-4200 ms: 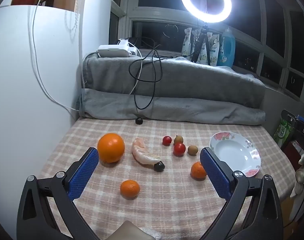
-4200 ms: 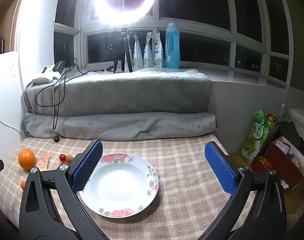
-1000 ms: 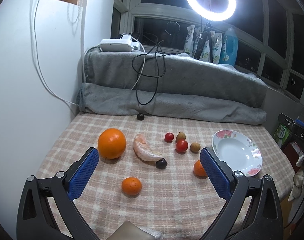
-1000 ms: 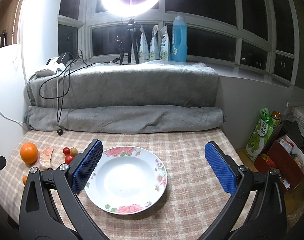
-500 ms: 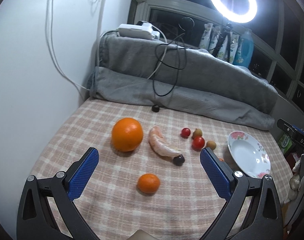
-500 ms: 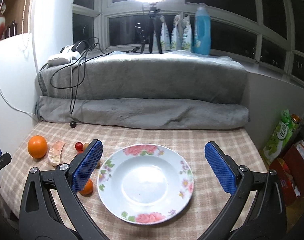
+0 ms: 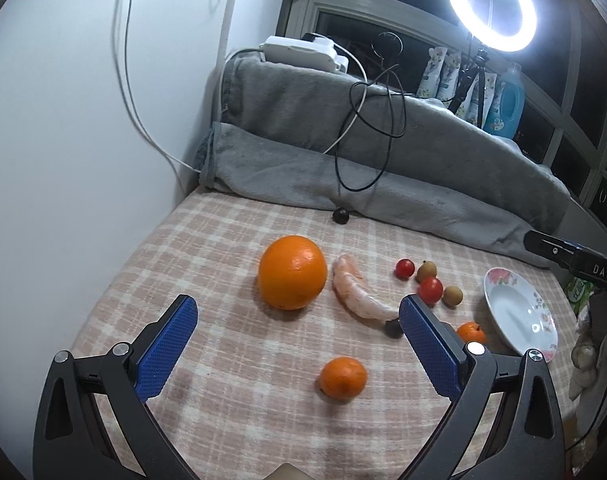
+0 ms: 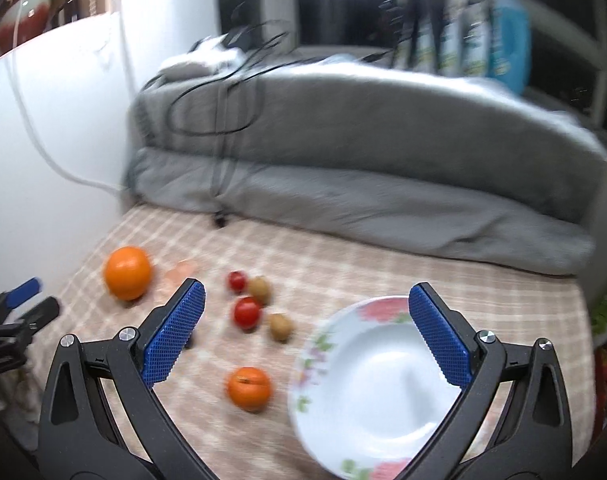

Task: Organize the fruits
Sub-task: 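Move the right tool down to the large orange, fingers open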

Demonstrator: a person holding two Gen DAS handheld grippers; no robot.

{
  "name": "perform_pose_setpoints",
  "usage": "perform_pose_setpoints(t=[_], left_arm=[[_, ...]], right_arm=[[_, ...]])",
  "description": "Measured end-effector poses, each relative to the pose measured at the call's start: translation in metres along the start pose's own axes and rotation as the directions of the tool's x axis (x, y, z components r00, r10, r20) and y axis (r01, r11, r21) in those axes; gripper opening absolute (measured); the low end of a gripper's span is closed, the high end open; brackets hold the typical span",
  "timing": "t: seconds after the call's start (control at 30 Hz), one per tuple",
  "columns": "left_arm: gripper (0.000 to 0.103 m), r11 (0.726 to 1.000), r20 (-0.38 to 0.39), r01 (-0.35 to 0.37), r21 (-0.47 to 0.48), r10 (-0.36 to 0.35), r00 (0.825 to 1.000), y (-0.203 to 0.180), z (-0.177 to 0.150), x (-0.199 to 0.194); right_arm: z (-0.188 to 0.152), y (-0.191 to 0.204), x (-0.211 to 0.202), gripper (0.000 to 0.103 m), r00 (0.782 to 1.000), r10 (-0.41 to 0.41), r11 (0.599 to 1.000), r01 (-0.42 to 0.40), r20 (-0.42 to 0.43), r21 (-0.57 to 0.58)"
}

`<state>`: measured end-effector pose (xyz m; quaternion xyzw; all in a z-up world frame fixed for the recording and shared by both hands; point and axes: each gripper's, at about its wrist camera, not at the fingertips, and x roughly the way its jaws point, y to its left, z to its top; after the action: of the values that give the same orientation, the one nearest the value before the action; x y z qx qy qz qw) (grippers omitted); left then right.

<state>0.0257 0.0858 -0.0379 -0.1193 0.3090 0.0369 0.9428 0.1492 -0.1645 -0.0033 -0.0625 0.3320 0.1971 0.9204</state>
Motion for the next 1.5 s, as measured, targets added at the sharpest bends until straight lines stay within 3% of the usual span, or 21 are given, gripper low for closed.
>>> perform_pose_setpoints(t=[0.3, 0.43, 0.5, 0.7, 0.93, 1.13, 1.27, 1.5], left_arm=[[0.092, 0.999, -0.039, 0.028, -0.021, -0.029, 0.999, 0.011, -0.002, 0.020], [0.090, 0.998, -0.054, 0.053, -0.031, -0.054, 0.997, 0.016, -0.002, 0.028], [0.084, 0.997, -0.067, 0.064, -0.042, -0.067, 0.995, 0.020, -0.001, 0.033], [0.079, 0.995, -0.085, 0.083, -0.062, -0.088, 0.992, 0.029, 0.000, 0.047], [0.072, 0.987, -0.126, 0.128, -0.095, -0.139, 0.982, 0.034, 0.000, 0.064], [0.071, 0.984, -0.143, 0.147, -0.098, -0.160, 0.977, 0.033, -0.002, 0.073], [0.070, 0.982, -0.153, 0.152, -0.109, -0.168, 0.974, 0.034, -0.002, 0.079], [0.062, 0.975, -0.169, 0.170, -0.144, -0.193, 0.966, 0.041, -0.003, 0.090]], right_arm=[[0.020, 0.045, 0.052, 0.103, 0.979, 0.164, 0.986, -0.165, -0.117, 0.003], [0.023, 0.055, 0.072, 0.103, 0.968, 0.196, 0.980, -0.195, -0.158, 0.024], [0.023, 0.062, 0.082, 0.102, 0.957, 0.223, 0.975, -0.221, -0.185, 0.032], [0.024, 0.088, 0.104, 0.092, 0.929, 0.279, 0.957, -0.289, -0.244, -0.007], [0.030, 0.113, 0.130, 0.092, 0.865, 0.390, 0.918, -0.394, -0.315, 0.052], [0.034, 0.121, 0.157, 0.092, 0.817, 0.441, 0.895, -0.430, -0.372, 0.119], [0.034, 0.125, 0.174, 0.073, 0.777, 0.479, 0.876, -0.454, -0.408, 0.164], [0.031, 0.127, 0.191, 0.062, 0.729, 0.536, 0.844, -0.482, -0.426, 0.236]])
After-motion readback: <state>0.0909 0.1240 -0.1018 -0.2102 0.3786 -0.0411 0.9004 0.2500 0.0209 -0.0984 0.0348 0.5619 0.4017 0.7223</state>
